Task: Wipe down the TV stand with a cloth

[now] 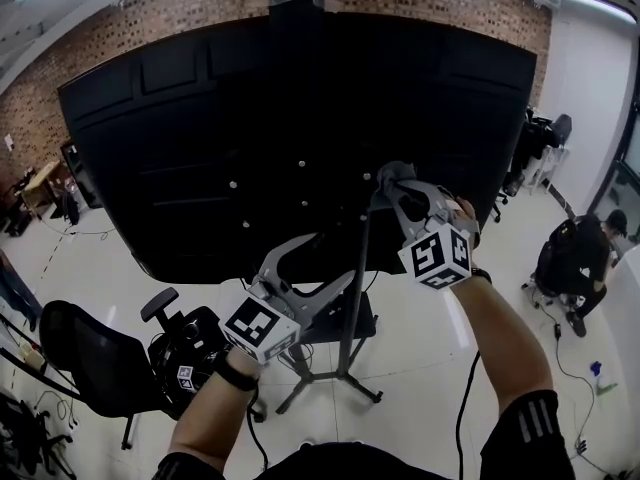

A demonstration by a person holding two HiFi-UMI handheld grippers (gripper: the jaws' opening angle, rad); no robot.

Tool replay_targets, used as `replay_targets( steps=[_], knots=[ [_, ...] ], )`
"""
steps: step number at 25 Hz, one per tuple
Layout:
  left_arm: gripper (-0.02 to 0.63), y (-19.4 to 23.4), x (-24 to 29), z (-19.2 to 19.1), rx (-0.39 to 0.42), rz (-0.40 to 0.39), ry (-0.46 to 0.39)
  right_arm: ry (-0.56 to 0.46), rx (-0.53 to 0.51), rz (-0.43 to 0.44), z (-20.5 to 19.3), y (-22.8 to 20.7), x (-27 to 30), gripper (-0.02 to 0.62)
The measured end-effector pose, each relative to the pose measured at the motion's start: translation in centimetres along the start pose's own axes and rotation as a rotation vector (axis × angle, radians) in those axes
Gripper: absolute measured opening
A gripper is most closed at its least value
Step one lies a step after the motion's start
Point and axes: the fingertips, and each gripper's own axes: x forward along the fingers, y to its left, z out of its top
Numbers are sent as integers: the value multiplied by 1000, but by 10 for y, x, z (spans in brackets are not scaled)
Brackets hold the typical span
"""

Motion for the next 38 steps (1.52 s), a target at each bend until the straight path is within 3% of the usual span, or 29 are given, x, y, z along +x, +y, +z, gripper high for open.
replay_targets(
  steps=[5,13,31,35,38],
  knots=[
    [308,-6,18,-12,-4,9,13,-2,3,11,-13,-2,17,28],
    [308,-11,38,-15,-4,21,27,-3,-97,0,-27,-6,23,26],
    [308,-51,99,-32,-19,-53,27,145,62,-59,-147,-57,-29,26],
    [308,-55,101,-30,-12,-53,31,153,107,-63,-154,-65,-39,26],
    [308,-54,96,-24,-5,-40,29,83,131,-75,-133,-71,-50,26]
  ],
)
